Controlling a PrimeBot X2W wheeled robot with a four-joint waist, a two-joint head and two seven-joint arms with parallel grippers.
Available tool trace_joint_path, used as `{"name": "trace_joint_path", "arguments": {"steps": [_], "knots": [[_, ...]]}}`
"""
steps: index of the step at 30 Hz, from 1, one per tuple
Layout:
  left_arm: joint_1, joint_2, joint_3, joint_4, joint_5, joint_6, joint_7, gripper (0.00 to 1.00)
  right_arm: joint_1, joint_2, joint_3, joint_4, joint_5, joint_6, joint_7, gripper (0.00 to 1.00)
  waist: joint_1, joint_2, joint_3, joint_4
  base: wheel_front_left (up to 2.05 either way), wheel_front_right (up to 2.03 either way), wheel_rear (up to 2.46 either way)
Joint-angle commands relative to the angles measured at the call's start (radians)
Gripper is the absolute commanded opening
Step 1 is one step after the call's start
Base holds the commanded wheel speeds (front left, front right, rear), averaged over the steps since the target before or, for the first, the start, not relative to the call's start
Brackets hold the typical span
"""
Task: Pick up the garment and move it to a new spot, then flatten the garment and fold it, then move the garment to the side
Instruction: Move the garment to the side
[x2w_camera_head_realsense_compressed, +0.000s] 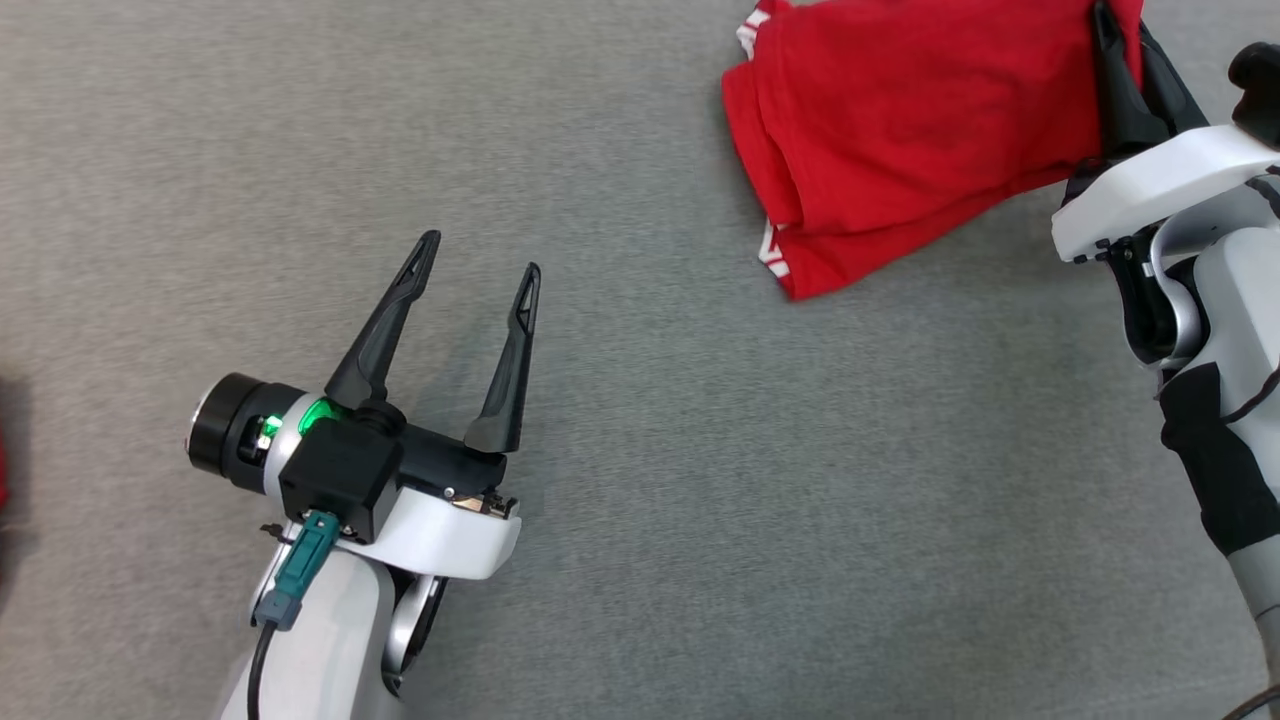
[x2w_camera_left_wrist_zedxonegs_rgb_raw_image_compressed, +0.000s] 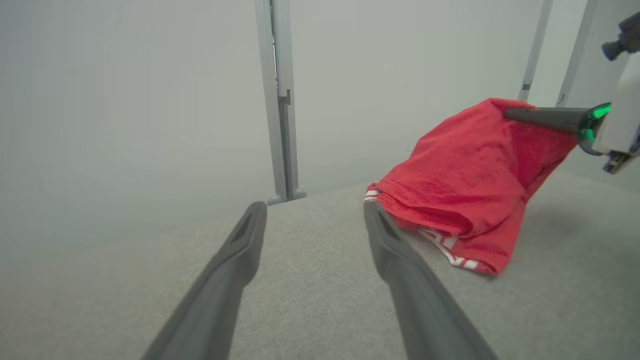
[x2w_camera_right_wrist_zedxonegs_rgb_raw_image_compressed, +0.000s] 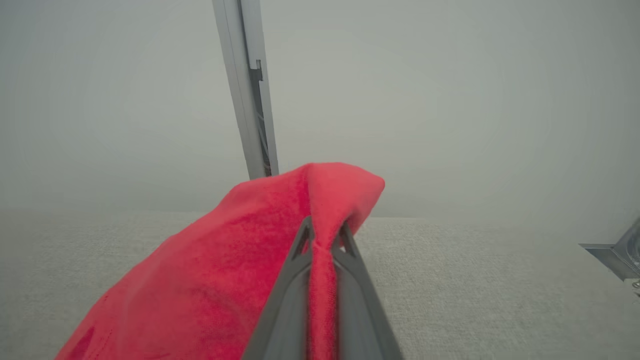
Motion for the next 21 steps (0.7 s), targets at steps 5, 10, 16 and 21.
{"name": "trace_joint_path", "arguments": {"steps": [5,10,16,21], "knots": [[-0.028,0.022,-0.005,-0.004,0.018,-0.011,-0.001,1.00,0.032,0.030,-0.066,-0.021,-0.049,0.000,-0.006,0.00,0.0000,-0.0001,0.039,-0.104,0.00,0.00,0.00],[-0.035,0.034,-0.013,0.003,0.028,-0.016,-0.001,1.00,0.054,0.057,-0.113,-0.035,-0.077,0.000,-0.006,0.00,0.0000,-0.0001,0.045,-0.165,0.00,0.00,0.00],[-0.048,0.043,-0.029,-0.007,0.038,-0.019,-0.001,1.00,0.048,0.046,-0.153,-0.036,-0.120,0.000,-0.006,0.00,0.0000,-0.0001,0.062,-0.190,0.00,0.00,0.00],[-0.072,0.051,-0.046,-0.027,0.045,-0.025,-0.001,1.00,0.000,-0.004,-0.157,-0.017,-0.170,0.000,-0.006,0.00,0.0000,-0.0001,0.094,-0.177,0.00,0.00,0.00]]}}
